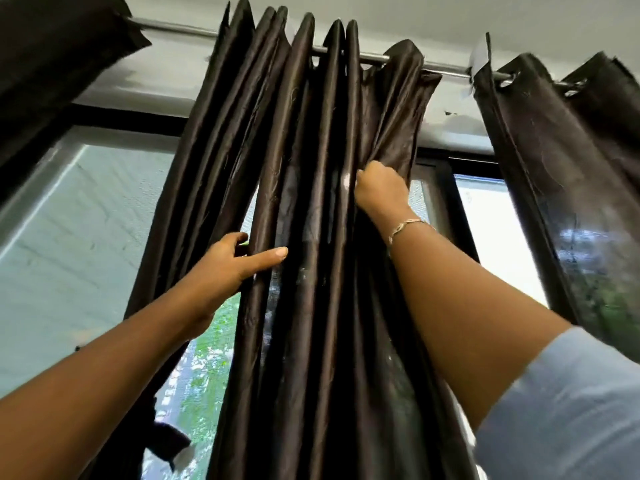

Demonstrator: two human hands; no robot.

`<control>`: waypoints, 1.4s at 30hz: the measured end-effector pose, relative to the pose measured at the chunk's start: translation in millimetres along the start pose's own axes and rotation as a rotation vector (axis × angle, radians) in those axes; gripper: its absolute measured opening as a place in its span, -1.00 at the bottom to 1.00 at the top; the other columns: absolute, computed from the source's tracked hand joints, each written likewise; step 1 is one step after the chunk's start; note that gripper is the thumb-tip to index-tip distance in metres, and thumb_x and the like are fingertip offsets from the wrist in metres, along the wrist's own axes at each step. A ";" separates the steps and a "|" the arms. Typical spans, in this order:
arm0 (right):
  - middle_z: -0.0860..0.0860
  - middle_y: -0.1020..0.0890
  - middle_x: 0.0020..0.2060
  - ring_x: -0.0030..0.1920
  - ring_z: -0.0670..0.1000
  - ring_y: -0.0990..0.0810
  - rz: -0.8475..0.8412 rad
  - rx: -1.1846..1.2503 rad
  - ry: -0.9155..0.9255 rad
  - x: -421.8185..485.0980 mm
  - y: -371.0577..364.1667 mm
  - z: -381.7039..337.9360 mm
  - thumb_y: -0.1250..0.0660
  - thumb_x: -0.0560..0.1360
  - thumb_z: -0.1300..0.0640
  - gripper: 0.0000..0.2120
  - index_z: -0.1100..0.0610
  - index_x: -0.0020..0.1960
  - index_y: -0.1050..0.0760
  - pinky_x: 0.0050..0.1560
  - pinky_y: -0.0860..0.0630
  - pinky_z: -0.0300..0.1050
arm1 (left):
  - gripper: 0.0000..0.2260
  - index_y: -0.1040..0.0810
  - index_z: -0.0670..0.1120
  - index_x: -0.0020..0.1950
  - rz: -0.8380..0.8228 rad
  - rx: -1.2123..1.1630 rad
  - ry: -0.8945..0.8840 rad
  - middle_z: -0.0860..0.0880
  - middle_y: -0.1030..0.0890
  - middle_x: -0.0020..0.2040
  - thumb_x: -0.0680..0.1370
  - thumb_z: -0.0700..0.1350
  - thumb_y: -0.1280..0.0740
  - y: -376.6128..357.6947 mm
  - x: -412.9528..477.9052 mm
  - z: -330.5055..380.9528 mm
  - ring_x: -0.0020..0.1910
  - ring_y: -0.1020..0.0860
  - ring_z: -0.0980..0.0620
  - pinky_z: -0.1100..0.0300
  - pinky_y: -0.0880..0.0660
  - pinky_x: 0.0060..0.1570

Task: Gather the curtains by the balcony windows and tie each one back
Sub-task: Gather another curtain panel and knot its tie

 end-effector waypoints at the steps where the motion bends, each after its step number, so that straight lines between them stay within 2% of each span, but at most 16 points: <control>1: 0.30 -0.50 0.21 0.23 0.30 -0.46 -0.002 0.031 0.032 1.0 -3.1 -19.0 -0.09 0.58 0.18 -0.72 0.31 0.19 -0.40 0.15 -0.41 0.04 | -0.12 -0.24 -0.05 0.45 -0.013 -0.010 -0.002 -0.06 -0.41 0.37 0.18 0.15 -0.44 4.8 -0.9 -0.2 0.28 -0.45 -0.03 -0.04 -0.35 0.32; 4: 0.28 -0.50 0.23 0.25 0.29 -0.45 -0.076 0.141 0.136 0.4 -16.1 -84.7 -0.09 0.58 0.15 -0.70 0.28 0.22 -0.40 0.16 -0.41 0.03 | -0.18 -0.20 -0.02 0.46 -0.038 -0.038 -0.020 -0.02 -0.32 0.43 0.26 0.06 -0.45 18.3 -4.7 0.3 0.29 -0.40 0.07 0.12 -0.33 0.20; 6: 0.24 -0.49 0.24 0.26 0.26 -0.45 -0.119 0.211 0.199 0.5 -28.1 -125.3 -0.08 0.58 0.16 -0.69 0.26 0.24 -0.40 0.16 -0.40 0.02 | -0.25 -0.31 0.02 0.38 -0.037 -0.067 -0.033 0.02 -0.44 0.35 0.24 0.04 -0.50 29.2 -8.3 1.4 0.20 -0.50 0.12 0.21 -0.42 0.10; 8: 0.22 -0.48 0.24 0.27 0.24 -0.44 -0.134 0.263 0.208 3.4 -36.8 -151.0 -0.06 0.58 0.19 -0.69 0.27 0.24 -0.40 0.16 -0.39 0.00 | -0.24 -0.39 0.02 0.33 -0.050 -0.103 -0.042 0.01 -0.56 0.22 0.17 0.05 -0.56 39.9 -11.6 -0.2 0.09 -0.60 0.07 0.15 -0.53 0.09; 11: 0.26 -0.47 0.26 0.28 0.25 -0.42 -0.171 0.342 0.132 9.7 -40.6 -157.8 -0.07 0.59 0.14 -0.68 0.28 0.25 -0.39 0.18 -0.38 -0.03 | -0.26 -0.40 0.00 0.32 -0.047 -0.124 -0.045 0.01 -0.61 0.14 0.18 0.14 -0.49 48.2 -17.9 -3.0 0.03 -0.63 0.06 0.08 -0.56 0.09; 13: 0.28 -0.46 0.27 0.29 0.25 -0.42 -0.182 0.354 0.105 8.1 -40.8 -148.3 -0.08 0.59 0.09 -0.65 0.30 0.24 -0.39 0.17 -0.37 -0.04 | -0.29 -0.42 0.00 0.30 -0.051 -0.143 -0.044 0.03 -0.63 0.10 0.19 0.17 -0.46 45.3 -22.7 -5.9 0.00 -0.64 0.09 0.15 -0.58 0.03; 16: 0.28 -0.48 0.24 0.26 0.26 -0.44 -0.137 0.302 0.037 1.3 -38.8 -118.4 -0.14 0.57 0.05 -0.67 0.28 0.19 -0.41 0.15 -0.39 -0.03 | -0.43 -0.47 -0.01 0.23 -0.106 -0.204 -0.036 0.08 -0.67 -0.02 0.25 0.09 -0.44 32.4 -29.2 -10.7 -0.09 -0.65 0.15 0.31 -0.59 -0.17; 17: 0.27 -0.50 0.22 0.24 0.26 -0.45 -0.120 0.272 0.011 -3.2 -37.8 -106.7 -0.19 0.55 0.05 -0.68 0.26 0.18 -0.42 0.11 -0.40 -0.03 | -0.45 -0.48 -0.02 0.22 -0.130 -0.225 -0.024 0.06 -0.68 -0.01 0.26 0.07 -0.44 27.8 -31.8 -13.8 -0.07 -0.65 0.13 0.29 -0.59 -0.14; 19: 0.23 -0.54 0.18 0.20 0.24 -0.49 -0.100 0.219 -0.038 -14.8 -31.9 -81.9 -0.28 0.49 0.06 -0.69 0.21 0.16 -0.44 -0.02 -0.38 -0.06 | -0.48 -0.46 -0.06 0.25 -0.155 -0.229 0.003 -0.01 -0.64 0.09 0.32 0.01 -0.44 16.7 -36.1 -22.1 0.03 -0.63 0.06 0.14 -0.56 0.09; 21: 0.20 -0.54 0.17 0.19 0.23 -0.50 -0.120 0.167 -0.082 -30.6 -23.5 -57.3 -0.33 0.45 0.09 -0.67 0.18 0.16 -0.43 -0.06 -0.34 -0.07 | -0.57 -0.44 -0.10 0.27 -0.154 -0.223 0.023 -0.05 -0.61 0.15 0.43 -0.10 -0.41 5.3 -42.6 -31.2 0.10 -0.60 0.02 0.08 -0.51 0.18; 25: 0.17 -0.54 0.20 0.21 0.21 -0.50 -0.238 0.261 -0.148 -68.3 -6.8 -17.3 -0.45 0.36 0.09 -0.51 0.18 0.23 -0.42 0.18 -0.46 0.03 | -0.67 -0.44 -0.11 0.25 -0.110 -0.190 0.076 -0.06 -0.61 0.13 0.49 -0.20 -0.36 -13.5 -63.5 -47.2 0.05 -0.61 0.04 0.18 -0.53 0.06; 27: 0.15 -0.55 0.19 0.20 0.20 -0.51 -0.301 0.356 -0.174 -93.5 -3.4 -5.2 -0.50 0.31 0.12 -0.45 0.18 0.25 -0.42 0.21 -0.45 0.09 | -0.66 -0.45 -0.10 0.25 -0.086 -0.152 0.096 -0.03 -0.61 0.12 0.49 -0.22 -0.35 -19.8 -78.5 -51.8 0.03 -0.60 0.07 0.24 -0.54 0.01; 31: 0.15 -0.57 0.17 0.17 0.17 -0.54 -0.343 0.513 -0.227 -150.0 -1.4 10.2 -0.52 0.27 0.16 -0.41 0.17 0.25 -0.42 0.18 -0.48 0.08 | -0.63 -0.43 -0.12 0.26 -0.012 -0.033 0.122 -0.07 -0.59 0.17 0.48 -0.31 -0.34 -29.8 -114.3 -61.1 0.09 -0.57 0.02 0.14 -0.48 0.14; 35: 0.09 -0.59 0.17 0.17 0.13 -0.56 -0.380 0.623 -0.245 -216.7 -2.8 18.7 -0.50 0.27 0.22 -0.39 0.11 0.29 -0.42 0.17 -0.49 0.05 | -0.59 -0.38 -0.13 0.29 0.120 0.167 0.143 -0.07 -0.56 0.19 0.47 -0.29 -0.36 -35.6 -152.1 -73.5 0.18 -0.53 -0.06 0.03 -0.43 0.25; 39: 0.10 -0.58 0.19 0.19 0.15 -0.54 -0.508 0.573 -0.258 -284.2 -5.9 34.5 -0.45 0.31 0.22 -0.40 0.10 0.31 -0.37 0.16 -0.48 0.06 | -0.50 -0.31 -0.13 0.36 0.179 0.260 0.209 0.00 -0.50 0.15 0.45 -0.36 -0.33 -46.0 -197.6 -85.0 0.20 -0.50 -0.02 0.03 -0.39 0.30; 42: 0.15 -0.60 0.13 0.12 0.20 -0.56 -0.527 0.488 -0.258 -328.4 -0.5 46.7 -0.41 0.35 0.23 -0.50 0.13 0.26 -0.38 0.00 -0.46 0.00 | -0.48 -0.28 -0.14 0.38 0.215 0.309 0.249 -0.03 -0.46 0.22 0.46 -0.37 -0.32 -52.9 -233.0 -92.7 0.28 -0.45 -0.02 0.05 -0.38 0.32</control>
Point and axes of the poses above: each hand's wrist, its own x-axis towards the middle knuckle, its own y-axis out of the back of the hand, z = x × y, the point moved 1 cm from there along x, towards the middle knuckle
